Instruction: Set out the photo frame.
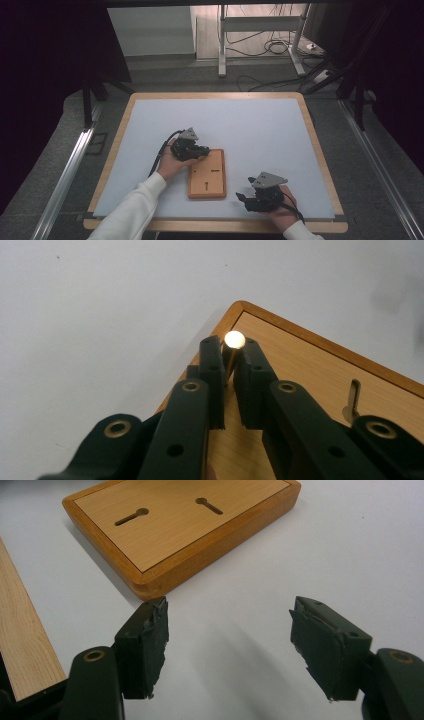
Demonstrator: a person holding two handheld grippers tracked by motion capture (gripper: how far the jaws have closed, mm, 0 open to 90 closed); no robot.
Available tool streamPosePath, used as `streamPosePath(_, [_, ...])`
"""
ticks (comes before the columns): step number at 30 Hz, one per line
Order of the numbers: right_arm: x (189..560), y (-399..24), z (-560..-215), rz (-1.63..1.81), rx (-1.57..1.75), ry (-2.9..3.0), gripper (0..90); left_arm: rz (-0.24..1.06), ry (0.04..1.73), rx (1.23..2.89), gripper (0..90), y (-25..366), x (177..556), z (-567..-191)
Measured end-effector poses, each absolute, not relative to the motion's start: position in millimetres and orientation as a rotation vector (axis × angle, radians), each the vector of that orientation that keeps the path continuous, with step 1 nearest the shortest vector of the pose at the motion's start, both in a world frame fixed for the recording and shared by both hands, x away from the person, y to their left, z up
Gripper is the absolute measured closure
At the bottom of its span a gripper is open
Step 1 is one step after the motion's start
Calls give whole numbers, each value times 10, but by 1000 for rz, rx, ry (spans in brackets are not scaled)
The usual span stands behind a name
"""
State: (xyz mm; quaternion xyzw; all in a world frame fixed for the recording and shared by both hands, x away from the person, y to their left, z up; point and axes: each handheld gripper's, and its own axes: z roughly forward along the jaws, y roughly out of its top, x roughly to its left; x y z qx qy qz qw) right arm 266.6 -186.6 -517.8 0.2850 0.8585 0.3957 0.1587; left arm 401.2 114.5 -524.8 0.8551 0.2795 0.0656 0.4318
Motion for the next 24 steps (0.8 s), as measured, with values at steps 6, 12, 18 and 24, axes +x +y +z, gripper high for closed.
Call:
streamPosePath(6, [2673, -1863, -5176, 1134, 811, 2453, 318, 155, 696, 2140, 845, 1158, 4019, -5242])
streamPosePath(12, [2648, -1834, -5166, 1128, 786, 2445, 318, 120, 707, 2130, 842, 1176, 4035, -5245])
streamPosePath(18, [2621, -1788, -5157, 1107, 742, 2439, 299, 102, 703, 2142, 840, 1192, 4051, -5240])
streamPosePath(24, [2589, -1748, -5149, 1076, 702, 2422, 261, 71, 696, 2161, 839, 1191, 4091, -5224])
